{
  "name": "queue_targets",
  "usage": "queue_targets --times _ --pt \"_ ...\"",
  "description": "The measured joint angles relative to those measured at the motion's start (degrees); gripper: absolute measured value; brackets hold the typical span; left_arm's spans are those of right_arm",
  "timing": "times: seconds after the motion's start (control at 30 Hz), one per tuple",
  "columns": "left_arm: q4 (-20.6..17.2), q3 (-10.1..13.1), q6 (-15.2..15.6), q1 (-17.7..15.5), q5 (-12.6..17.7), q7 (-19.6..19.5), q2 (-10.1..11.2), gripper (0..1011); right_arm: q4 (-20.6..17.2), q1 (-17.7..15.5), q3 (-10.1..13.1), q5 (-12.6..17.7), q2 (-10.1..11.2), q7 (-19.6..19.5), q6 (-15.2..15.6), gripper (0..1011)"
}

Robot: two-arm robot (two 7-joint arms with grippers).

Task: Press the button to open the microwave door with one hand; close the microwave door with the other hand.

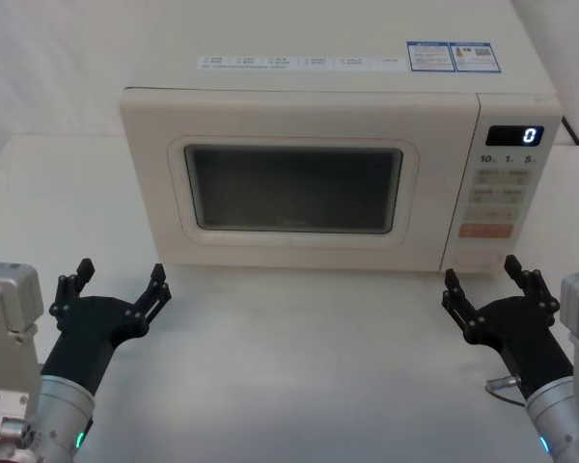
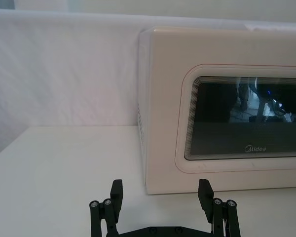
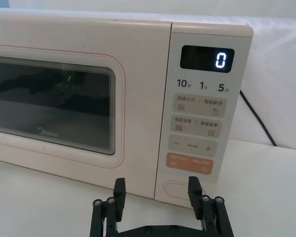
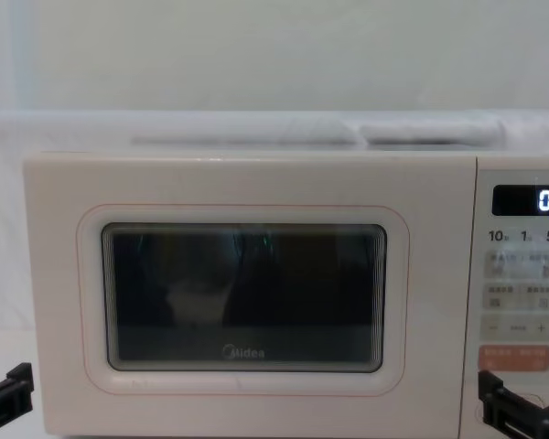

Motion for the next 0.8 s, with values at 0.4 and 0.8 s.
queue_targets --times 0.4,0.8 --pt "0.00 0.00 0.00 0.00 0.00 0.00 0.00 1000 0.00 0.00 0.00 0.00 0.00 0.00 0.00 493" --pt "0.00 0.00 0.00 0.00 0.00 0.00 0.00 1000 0.00 0.00 0.00 0.00 0.00 0.00 0.00 100"
